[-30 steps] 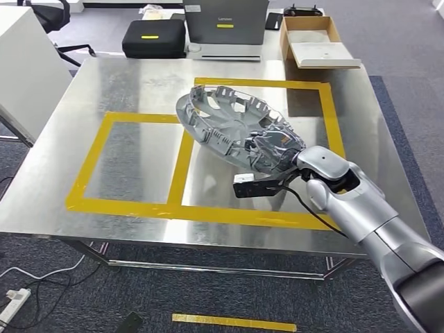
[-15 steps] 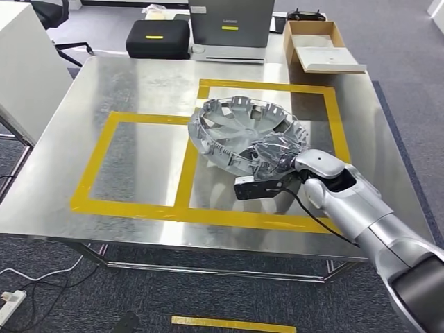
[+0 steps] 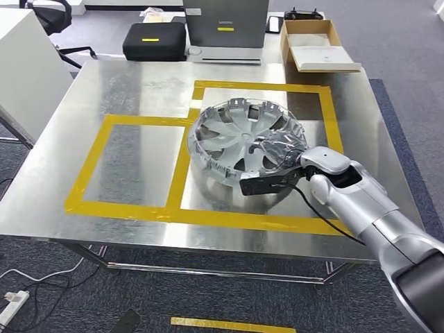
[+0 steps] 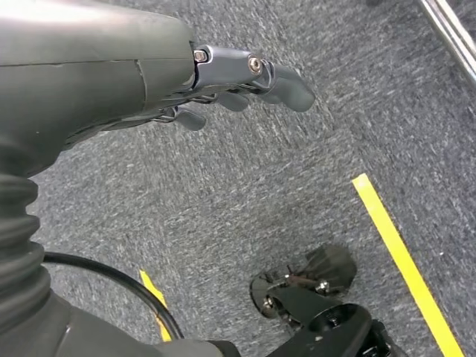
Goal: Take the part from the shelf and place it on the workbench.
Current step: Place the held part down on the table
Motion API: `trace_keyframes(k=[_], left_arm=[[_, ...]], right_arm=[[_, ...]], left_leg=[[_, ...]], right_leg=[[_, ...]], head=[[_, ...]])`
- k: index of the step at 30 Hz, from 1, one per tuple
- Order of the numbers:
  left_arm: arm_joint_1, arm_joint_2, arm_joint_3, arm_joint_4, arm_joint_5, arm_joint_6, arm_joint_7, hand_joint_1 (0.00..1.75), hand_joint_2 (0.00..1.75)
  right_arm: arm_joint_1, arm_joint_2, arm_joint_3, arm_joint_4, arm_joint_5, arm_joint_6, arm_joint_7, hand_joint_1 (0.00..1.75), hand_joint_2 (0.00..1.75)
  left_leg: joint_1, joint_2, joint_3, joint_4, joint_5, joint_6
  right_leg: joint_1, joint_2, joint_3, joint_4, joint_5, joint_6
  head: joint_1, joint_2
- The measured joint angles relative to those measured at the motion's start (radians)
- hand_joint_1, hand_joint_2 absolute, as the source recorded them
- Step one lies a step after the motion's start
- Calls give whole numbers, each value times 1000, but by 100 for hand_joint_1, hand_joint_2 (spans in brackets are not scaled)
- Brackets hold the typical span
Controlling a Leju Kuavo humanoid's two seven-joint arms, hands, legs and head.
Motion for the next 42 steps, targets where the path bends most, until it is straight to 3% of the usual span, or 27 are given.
trace_keyframes(k=[1,3,5,6,7,9,10,13,15,17,19,20,21,22,24,26,29,30,32,34,35,36,37,40,42], left_arm=[[0,0,0,0,-1,12,2,0,0],[-1,-2,1,0,-4,50,14,0,0],[-2,-4,2,0,-8,90,34,0,0],[-1,-4,3,0,-9,104,42,0,0],[-1,-4,4,0,-9,114,46,0,0],[-3,-5,9,0,-8,132,47,0,0],[-4,-6,12,0,-8,145,47,0,0],[-3,-10,16,0,-9,192,50,0,0],[-2,-13,17,0,-9,208,53,0,0],[-3,-16,20,0,-10,214,52,0,0],[-3,-20,24,0,-10,220,56,0,0],[-2,-23,25,0,-10,224,60,0,0],[-1,-25,26,0,-10,228,65,0,0],[-1,-26,27,0,-11,231,69,0,0],[-2,-29,29,0,-15,237,73,0,0],[-5,-30,29,0,-19,241,74,0,0],[-5,-31,31,0,-20,244,74,0,0],[-4,-31,31,0,-20,245,74,0,0],[-4,-32,32,0,-21,246,74,0,0],[-4,-33,32,0,-23,246,74,0,0],[-4,-33,32,0,-24,246,74,0,0],[-5,-33,32,0,-25,246,74,0,0],[-5,-33,32,0,-26,246,74,0,0],[-8,-32,32,0,-27,247,72,0,0],[-12,-32,32,0,-28,250,70,0,0]], right_arm=[[-2,0,0,-4,-2,-6,2,0,0],[-4,0,0,-13,-5,-20,7,0,0],[-3,0,-1,-23,-18,-32,10,0,0],[-3,-1,-4,-31,-29,-37,10,0,0],[-3,-3,-9,-43,-42,-42,10,0,0],[-5,-10,-27,-75,-67,-53,9,0,0],[-6,-15,-38,-93,-76,-57,10,0,0],[-6,-40,-63,-154,-89,-65,14,0,0],[-6,-59,-84,-204,-92,-73,19,0,0],[-3,-77,-104,-251,-92,-87,26,0,0],[11,-94,-120,-288,-85,-112,35,0,0],[24,-103,-128,-305,-77,-131,38,0,0],[40,-110,-140,-326,-66,-157,41,0,0],[55,-116,-155,-348,-51,-188,43,0,0],[86,-120,-191,-395,-17,-248,45,0,0],[114,-121,-224,-438,11,-281,45,0,0],[152,-121,-255,-483,33,-289,46,0,0],[160,-121,-262,-492,37,-289,46,0,0],[168,-121,-274,-505,41,-289,46,0,0],[175,-121,-282,-515,45,-288,44,0,0],[180,-121,-284,-517,47,-288,43,0,0],[185,-121,-286,-519,49,-288,43,0,0],[190,-121,-289,-521,50,-288,42,0,0],[196,-122,-301,-530,53,-287,41,0,0],[197,-122,-307,-534,57,-287,39,0,0]], left_leg=[[1,1,-15,37,-23,-5],[2,3,-69,163,-82,-10],[2,3,-113,258,-108,-9],[1,3,-111,254,-93,-6],[0,3,-92,211,-63,-1],[-4,4,-28,77,0,13],[-7,4,-3,24,14,18],[-11,4,15,-20,13,24],[-8,6,20,-31,21,32],[-4,8,22,-40,29,40],[-3,9,21,-40,32,43],[-3,9,20,-40,33,43],[-3,9,19,-39,34,43],[-2,8,18,-39,35,42],[-3,8,16,-35,38,37],[-6,8,11,-31,42,26],[-6,7,3,-30,52,7],[-5,7,-2,-22,40,2],[-3,8,-28,52,-28,-8],[-1,8,-63,183,-115,-13],[-1,8,-69,231,-141,-13],[-1,8,-59,245,-149,-11],[-2,8,-30,219,-140,-7],[-7,8,107,17,-89,12],[-15,8,140,-47,-77,23]], right_leg=[[-2,0,2,-1,1,-6],[0,0,5,-1,0,-13],[3,1,8,-1,-1,-15],[5,2,9,-1,-2,-15],[7,3,11,-1,-2,-16],[10,5,13,-1,-4,-15],[11,5,13,0,-5,-13],[12,5,8,-2,-3,0],[11,5,-1,10,-19,11],[10,4,-36,90,-74,20],[8,4,-88,221,-136,28],[6,4,-104,263,-148,31],[5,4,-103,267,-140,33],[3,3,-81,230,-116,35],[0,0,-3,87,-56,37],[0,1,48,-3,-29,30],[3,2,47,-13,-16,8],[2,1,42,-13,-9,1],[-1,-3,27,-15,6,-13],[2,-4,8,-15,20,-18],[4,-4,-2,-14,27,-18],[6,-4,-12,-13,35,-18],[8,-4,-22,-13,42,-17],[13,-5,-44,-11,64,-11],[12,-7,-51,-12,79,-1]], head=[[-2,0],[-5,0],[-5,0],[-5,0],[-5,0],[-4,0],[-4,0],[-3,0],[-2,0],[1,0],[3,0],[3,0],[3,0],[3,0],[3,0],[2,0],[2,0],[1,0],[-1,0],[-1,0],[-1,0],[-1,0],[-1,0],[0,0],[0,0]])
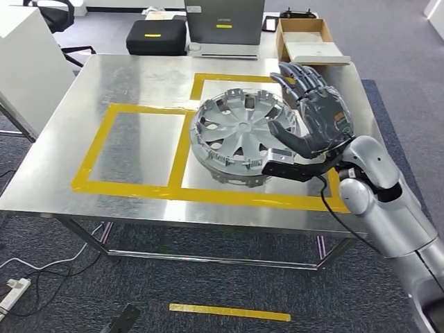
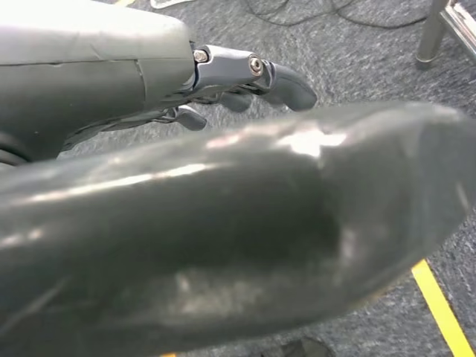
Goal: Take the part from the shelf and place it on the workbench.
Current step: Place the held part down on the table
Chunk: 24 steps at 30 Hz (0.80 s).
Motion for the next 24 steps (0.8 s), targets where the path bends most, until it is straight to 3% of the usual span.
trace_keyframes(k=[3,4,5,7,8,9,10,12,14,16,18,19,20,22,23,24], left_arm=[[0,-2,0,0,-1,3,-1,0,0],[0,-3,0,0,-1,4,-1,0,0],[-1,-3,0,0,-1,4,-1,0,0],[-1,-3,0,0,-1,5,-1,0,0],[0,-4,0,0,-1,5,-1,0,0],[0,-4,0,0,-1,5,-1,0,0],[0,-5,0,0,-1,5,-1,0,0],[0,-6,0,0,-1,5,-1,0,0],[-1,-7,0,0,-1,5,-1,0,0],[-1,-7,0,0,-1,5,-1,0,0],[0,-6,1,0,-1,6,-1,0,0],[1,-6,1,0,-1,6,-1,0,0],[2,-5,1,0,-1,6,-1,0,0],[3,-6,2,0,-1,5,-1,0,0],[3,-6,2,0,-1,5,-1,0,0],[3,-7,2,0,-1,5,-1,0,0]], right_arm=[[7,0,-2,-1,4,2,-3,0,0],[8,0,-4,-1,6,3,-4,0,0],[9,-1,-5,-1,7,3,-4,0,0],[12,-1,-8,-1,9,4,-5,0,0],[15,-1,-8,-1,9,4,-5,0,0],[19,-1,-8,-1,10,5,-5,0,0],[21,-1,-8,-1,10,5,-5,0,0],[22,0,-9,-1,10,5,-5,0,0],[19,0,-11,-3,10,5,-5,0,0],[17,0,-14,-6,10,4,-5,0,0],[17,0,-15,-7,11,5,-5,0,0],[17,0,-15,-6,11,6,-5,0,0],[17,0,-15,-6,11,6,-5,0,0],[17,0,-15,-6,12,7,-5,0,0],[18,0,-15,-6,12,7,-5,0,0],[18,0,-16,-6,13,8,-5,0,0]], left_leg=[[-3,2,-15,-11,30,17],[-1,3,-24,-17,45,23],[2,5,-36,-22,60,29],[2,6,-65,-23,85,35],[2,6,-80,-22,97,36],[2,6,-94,-21,107,35],[2,6,-109,-20,118,33],[3,6,-135,-15,137,28],[1,5,-154,-8,153,19],[0,4,-165,-5,171,7],[2,3,-175,-5,180,-6],[3,2,-183,8,161,-13],[4,1,-195,41,123,-19],[8,1,-223,160,18,-29],[10,1,-233,225,-19,-32],[11,1,-232,271,-33,-33]], right_leg=[[-4,-1,-9,-6,12,18],[-5,1,-21,9,-11,23],[-5,2,-37,47,-52,28],[-8,3,-75,177,-152,35],[-9,3,-86,239,-181,39],[-9,3,-82,274,-186,41],[-10,3,-61,273,-172,43],[-11,2,35,168,-129,43],[-9,3,142,25,-127,38],[-5,4,177,-35,-140,27],[-5,1,161,-35,-125,9],[-6,0,152,-35,-114,1],[-8,-3,143,-36,-102,-7],[-8,-4,120,-36,-80,-15],[-8,-5,105,-35,-69,-17],[-8,-5,89,-34,-58,-17]], head=[[0,0],[2,0],[4,0],[7,0],[7,0],[7,0],[7,0],[7,0],[7,0],[7,0],[9,0],[8,0],[7,0],[5,0],[6,0],[5,0]])
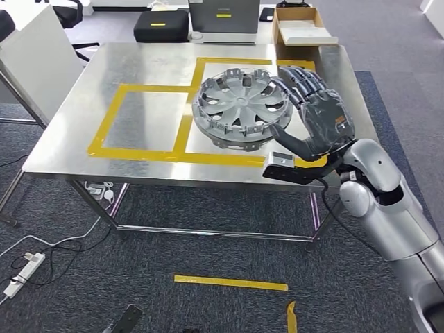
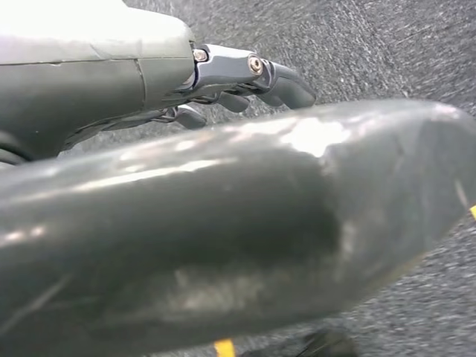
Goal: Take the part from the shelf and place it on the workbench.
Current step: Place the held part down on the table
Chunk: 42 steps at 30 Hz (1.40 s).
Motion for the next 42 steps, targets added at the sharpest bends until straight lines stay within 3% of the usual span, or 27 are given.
trace_keyframes(k=[1,2,4,6,7,9,10,12,14,15,16,17,19,21,22,24,25,26,29,30,31,32,34,36,37,40,42], left_arm=[[-1,0,0,0,0,0,0,0,0],[-2,0,0,0,-1,0,0,0,0],[-3,0,0,0,-5,0,0,0,0],[-7,0,0,0,-9,0,-1,0,0],[-9,0,0,0,-12,-1,-1,0,0],[-8,-1,0,0,-14,-2,-2,0,0],[-6,-2,0,0,-15,-3,-3,0,0],[-5,-2,0,0,-15,-3,-3,0,0],[-5,-1,0,0,-15,-3,-4,0,0],[-5,-2,0,0,-15,-3,-4,0,0],[-4,-2,0,0,-15,-3,-4,0,0],[-4,-3,0,0,-15,-3,-4,0,0],[-4,-4,0,0,-16,-3,-4,0,0],[-5,-6,0,0,-18,-2,-3,0,0],[-5,-6,0,0,-18,-2,-3,0,0],[-3,-7,0,0,-19,0,-3,0,0],[-1,-6,0,0,-19,0,-4,0,0],[1,-6,0,0,-19,0,-4,0,0],[4,-6,0,0,-18,1,-10,0,0],[5,-6,0,0,-18,1,-13,0,0],[6,-6,0,0,-17,1,-15,0,0],[6,-6,0,0,-15,1,-16,0,0],[6,-5,0,0,-14,1,-17,0,0],[5,-3,0,0,-13,1,-18,0,0],[5,-3,0,0,-13,1,-18,0,0],[9,-3,0,0,-13,0,-18,0,0],[9,-2,0,0,-13,0,-18,0,0]], right_arm=[[1,0,0,0,1,0,0,0,0],[1,0,0,0,2,1,-1,0,0],[1,0,-1,-1,4,1,-2,0,0],[-1,0,-3,-1,6,1,-3,0,0],[-2,0,-3,-1,7,2,-3,0,0],[-2,0,-3,0,9,2,-3,0,0],[0,0,-2,1,9,3,-4,0,0],[1,-1,-2,4,11,4,-5,0,0],[2,-1,-3,7,12,4,-4,0,0],[2,-1,-2,8,13,4,-5,0,0],[3,-1,-2,9,13,4,-5,0,0],[3,-1,-2,9,13,4,-5,0,0],[2,-1,-2,9,14,4,-5,0,0],[-1,-1,-4,8,15,3,-5,0,0],[-2,-1,-5,7,15,3,-5,0,0],[-1,-1,-6,7,16,3,-5,0,0],[1,-1,-5,8,17,4,-5,0,0],[2,-1,-5,8,17,4,-5,0,0],[2,-1,-3,8,22,4,-4,0,0],[3,-1,-2,9,23,4,-3,0,0],[4,-1,-2,9,24,4,-2,0,0],[5,-1,-1,9,25,4,-2,0,0],[6,-1,-1,9,27,4,-2,0,0],[5,-1,-2,9,30,3,-2,0,0],[5,-1,-2,9,31,3,-2,0,0],[7,-1,-2,10,32,3,0,0,0],[9,-1,-3,12,32,3,1,0,0]], left_leg=[[1,0,14,17,9,0],[1,0,42,0,32,2],[0,0,143,-112,64,11],[-4,-1,232,-240,48,22],[-7,-2,252,-276,39,27],[-9,0,243,-292,49,40],[-8,1,235,-294,60,48],[-7,5,212,-297,85,63],[-10,5,181,-296,109,69],[-11,5,165,-295,121,70],[-12,5,148,-293,132,69],[-13,5,131,-291,143,68],[-14,5,104,-286,162,63],[-17,5,87,-280,180,55],[-17,5,82,-279,189,50],[-14,4,75,-278,204,38],[-12,4,70,-272,196,32],[-10,3,62,-251,169,25],[-3,2,19,-84,30,8],[0,2,11,-26,4,5],[2,2,15,6,1,2],[3,2,34,5,16,2],[4,1,117,-97,61,6],[1,0,200,-225,67,16],[-2,-1,219,-260,62,20],[-6,1,212,-281,75,40],[-4,4,195,-288,97,57]], right_leg=[[0,0,-17,2,11,2],[0,1,-34,5,22,4],[2,2,-61,11,42,11],[4,0,-78,15,61,20],[4,-1,-84,14,71,26],[0,-1,-93,11,86,38],[-1,0,-103,20,72,43],[-3,4,-135,97,-11,49],[-3,5,-170,229,-101,51],[-3,5,-176,282,-117,52],[-2,6,-168,305,-110,51],[-2,6,-143,295,-86,50],[-2,5,-44,188,-47,44],[1,6,59,51,-61,39],[3,7,85,11,-73,37],[5,6,86,-9,-72,27],[4,5,80,-10,-63,19],[2,3,72,-12,-52,10],[1,0,38,-11,-19,-3],[1,0,23,-9,-9,-3],[1,0,8,-6,1,-1],[1,1,-8,-3,10,1],[1,1,-33,7,24,8],[3,0,-51,15,35,18],[3,-1,-57,16,43,25],[-1,-1,-71,15,57,43],[-2,2,-100,65,5,52]], head=[[0,0],[0,0],[0,0],[0,0],[1,0],[0,0],[1,0],[3,0],[5,0],[4,0],[4,0],[4,0],[4,0],[4,0],[4,0],[5,0],[4,0],[3,0],[-1,0],[-2,0],[-2,0],[-2,0],[-2,0],[-2,0],[-2,0],[-1,0],[1,0]])
